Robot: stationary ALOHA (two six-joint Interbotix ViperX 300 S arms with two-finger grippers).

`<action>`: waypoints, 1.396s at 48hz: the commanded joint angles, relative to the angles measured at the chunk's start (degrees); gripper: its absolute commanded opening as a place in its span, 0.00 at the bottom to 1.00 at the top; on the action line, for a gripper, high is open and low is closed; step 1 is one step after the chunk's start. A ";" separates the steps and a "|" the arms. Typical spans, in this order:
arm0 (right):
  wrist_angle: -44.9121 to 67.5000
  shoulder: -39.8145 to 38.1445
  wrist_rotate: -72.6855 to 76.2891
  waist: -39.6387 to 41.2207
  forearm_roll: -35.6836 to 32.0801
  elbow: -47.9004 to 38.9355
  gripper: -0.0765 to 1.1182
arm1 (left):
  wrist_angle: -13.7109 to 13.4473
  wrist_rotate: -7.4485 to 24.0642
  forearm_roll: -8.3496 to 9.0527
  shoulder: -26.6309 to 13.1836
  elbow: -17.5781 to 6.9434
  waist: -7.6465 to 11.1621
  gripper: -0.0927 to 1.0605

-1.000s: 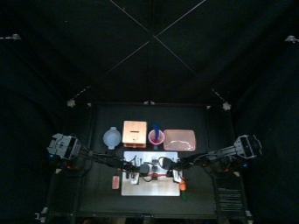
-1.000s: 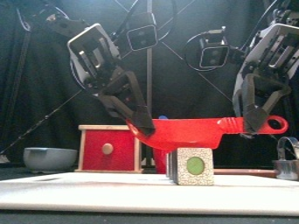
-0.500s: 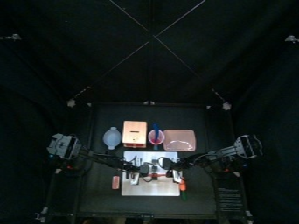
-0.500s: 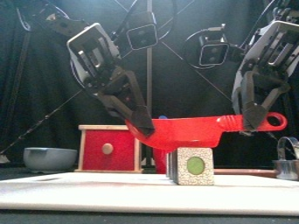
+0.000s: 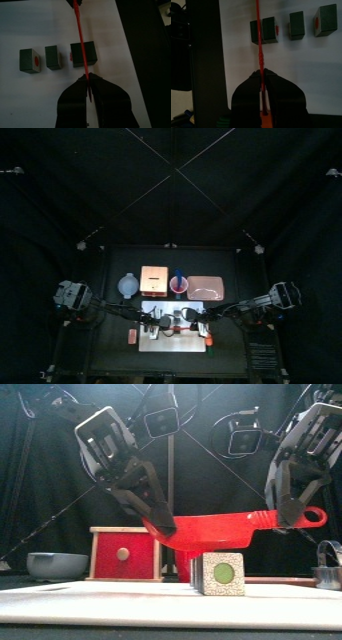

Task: Place sushi on board then cut the sushi with the knife then place the pieces on the plate
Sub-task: Cut the sushi into 4 pieces

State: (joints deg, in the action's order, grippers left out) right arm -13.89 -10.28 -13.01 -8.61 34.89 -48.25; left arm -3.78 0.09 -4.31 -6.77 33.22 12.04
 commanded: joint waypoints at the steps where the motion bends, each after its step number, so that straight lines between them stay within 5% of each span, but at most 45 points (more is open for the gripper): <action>1: 0.53 -1.32 0.00 -0.09 0.26 0.70 0.34 | 0.26 0.09 0.18 0.88 -1.41 -0.09 0.46; 47: 0.79 2.11 0.00 -0.18 0.62 0.44 0.34 | 0.26 0.00 0.09 -1.41 -0.88 -0.26 0.46; 67: 0.79 6.59 0.00 -1.49 1.32 1.41 0.34 | 0.26 0.09 -2.81 -3.69 -0.88 -0.09 0.46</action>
State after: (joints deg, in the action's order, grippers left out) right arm -13.01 -3.16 -13.01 -9.76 35.86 -47.81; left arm -3.69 0.00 -6.68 -10.90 33.22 11.78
